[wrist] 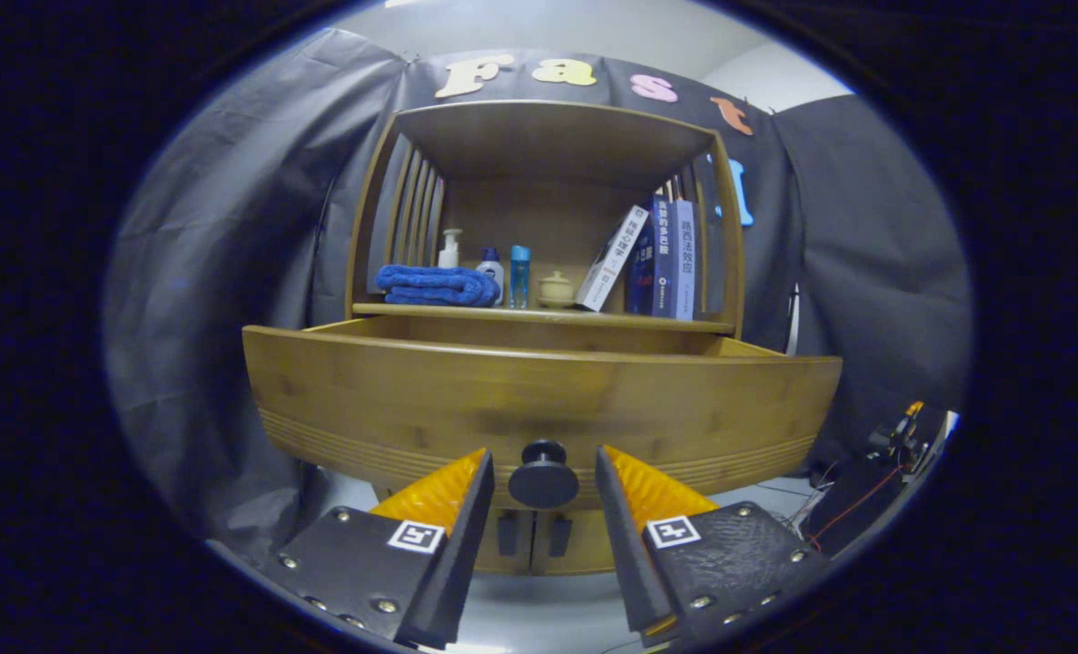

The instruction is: Pull open the drawer, take out the items inside it, and place them on the countertop above the cabinet.

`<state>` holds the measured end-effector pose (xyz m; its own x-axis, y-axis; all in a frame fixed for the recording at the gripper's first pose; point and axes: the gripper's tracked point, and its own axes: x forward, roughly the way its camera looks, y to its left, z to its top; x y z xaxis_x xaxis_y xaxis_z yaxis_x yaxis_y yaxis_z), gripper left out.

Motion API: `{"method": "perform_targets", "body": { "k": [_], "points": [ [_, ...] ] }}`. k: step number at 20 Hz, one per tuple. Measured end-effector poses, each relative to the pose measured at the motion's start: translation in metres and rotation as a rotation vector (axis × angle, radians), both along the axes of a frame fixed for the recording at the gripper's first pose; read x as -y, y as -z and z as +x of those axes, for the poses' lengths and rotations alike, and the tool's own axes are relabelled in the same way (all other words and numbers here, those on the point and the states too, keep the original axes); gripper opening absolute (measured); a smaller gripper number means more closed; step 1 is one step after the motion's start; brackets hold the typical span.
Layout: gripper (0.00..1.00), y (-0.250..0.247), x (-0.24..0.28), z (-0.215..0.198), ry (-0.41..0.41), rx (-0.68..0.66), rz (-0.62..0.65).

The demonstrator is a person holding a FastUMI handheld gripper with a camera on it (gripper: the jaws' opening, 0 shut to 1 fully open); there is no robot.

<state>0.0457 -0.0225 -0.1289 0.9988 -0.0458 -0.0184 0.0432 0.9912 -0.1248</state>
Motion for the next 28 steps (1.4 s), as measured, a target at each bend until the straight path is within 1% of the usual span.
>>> {"method": "perform_targets", "body": {
  "k": [4, 5, 6, 7, 8, 10, 12, 13, 14, 16, 17, 19, 20, 21, 24, 25, 26, 28],
  "points": [
    [0.66, -0.001, 0.006, 0.012, 0.032, -0.008, 0.026],
    [0.66, 0.001, 0.005, 0.014, 0.027, -0.016, 0.033],
    [0.62, 0.004, 0.001, 0.017, 0.016, -0.026, 0.040],
    [0.62, 0.008, -0.002, 0.019, 0.008, -0.034, 0.044],
    [0.62, 0.016, 0.001, 0.022, 0.019, -0.051, 0.035],
    [0.52, 0.010, 0.007, 0.028, 0.026, -0.034, 0.059],
    [0.42, 0.011, 0.003, 0.022, 0.028, -0.063, 0.072],
    [0.41, 0.010, 0.002, 0.016, 0.021, -0.076, 0.071],
    [0.45, -0.001, 0.000, 0.011, 0.010, -0.051, 0.067],
    [0.45, -0.036, 0.002, 0.010, 0.012, 0.031, 0.035],
    [0.45, -0.052, 0.000, 0.011, 0.010, 0.051, 0.014],
    [0.45, -0.067, -0.011, 0.016, -0.017, 0.038, 0.001],
    [0.49, -0.075, -0.015, 0.022, -0.026, 0.025, 0.007],
    [0.49, -0.083, -0.017, 0.031, -0.025, 0.006, 0.007],
    [0.50, -0.086, -0.023, 0.064, -0.021, -0.130, 0.011],
    [0.50, -0.084, -0.023, 0.074, -0.008, -0.193, 0.010],
    [0.54, -0.077, -0.023, 0.082, 0.003, -0.268, 0.001],
    [0.54, -0.065, -0.030, 0.100, -0.016, -0.394, 0.009]
  ]
}}
